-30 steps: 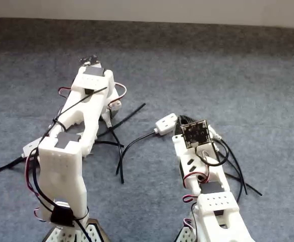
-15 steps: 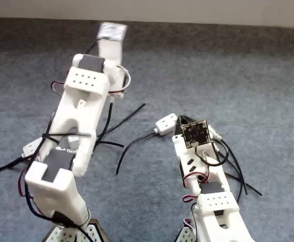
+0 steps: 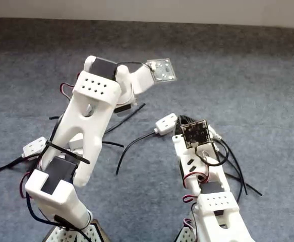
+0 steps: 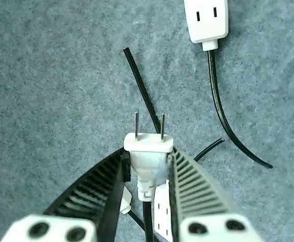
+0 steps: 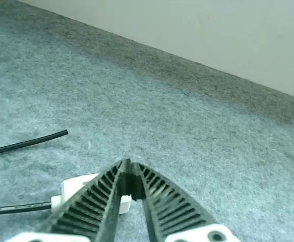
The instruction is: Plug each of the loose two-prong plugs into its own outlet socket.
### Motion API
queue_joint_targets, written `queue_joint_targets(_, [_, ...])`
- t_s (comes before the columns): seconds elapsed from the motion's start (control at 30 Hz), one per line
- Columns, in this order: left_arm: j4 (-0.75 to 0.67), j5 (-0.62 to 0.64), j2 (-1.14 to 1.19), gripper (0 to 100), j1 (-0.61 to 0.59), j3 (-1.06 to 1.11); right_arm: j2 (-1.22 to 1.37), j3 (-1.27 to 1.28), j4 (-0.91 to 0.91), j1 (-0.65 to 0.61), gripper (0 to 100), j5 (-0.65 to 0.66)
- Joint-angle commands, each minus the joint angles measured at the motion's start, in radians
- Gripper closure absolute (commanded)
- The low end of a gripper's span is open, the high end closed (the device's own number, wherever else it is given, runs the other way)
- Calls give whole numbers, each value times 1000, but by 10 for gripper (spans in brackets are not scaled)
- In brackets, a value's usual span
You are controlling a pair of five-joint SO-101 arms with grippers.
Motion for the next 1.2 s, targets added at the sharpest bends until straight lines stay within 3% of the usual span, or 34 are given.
queue_joint_targets(0.0, [8, -23, -61, 995, -25, -5, -10, 54, -24, 21, 991, -5])
queue_joint_targets(0.23, [5, -6, -117, 995, 35, 70, -10, 54, -25, 21, 991, -5])
queue_joint_targets(0.43, [-141, 91, -389, 995, 110, 320, -10, 54, -25, 21, 991, -5])
queue_joint_targets(0.53, [-284, 150, -558, 995, 137, 506, -10, 53, -25, 21, 991, -5])
queue_joint_targets(0.87, [-1011, 419, -997, 995, 148, 1202, -13, 53, -25, 21, 991, -5])
queue_joint_targets(1.17, [-1381, 697, -1145, 995, 148, 1501, -19, 47, -25, 21, 991, -5])
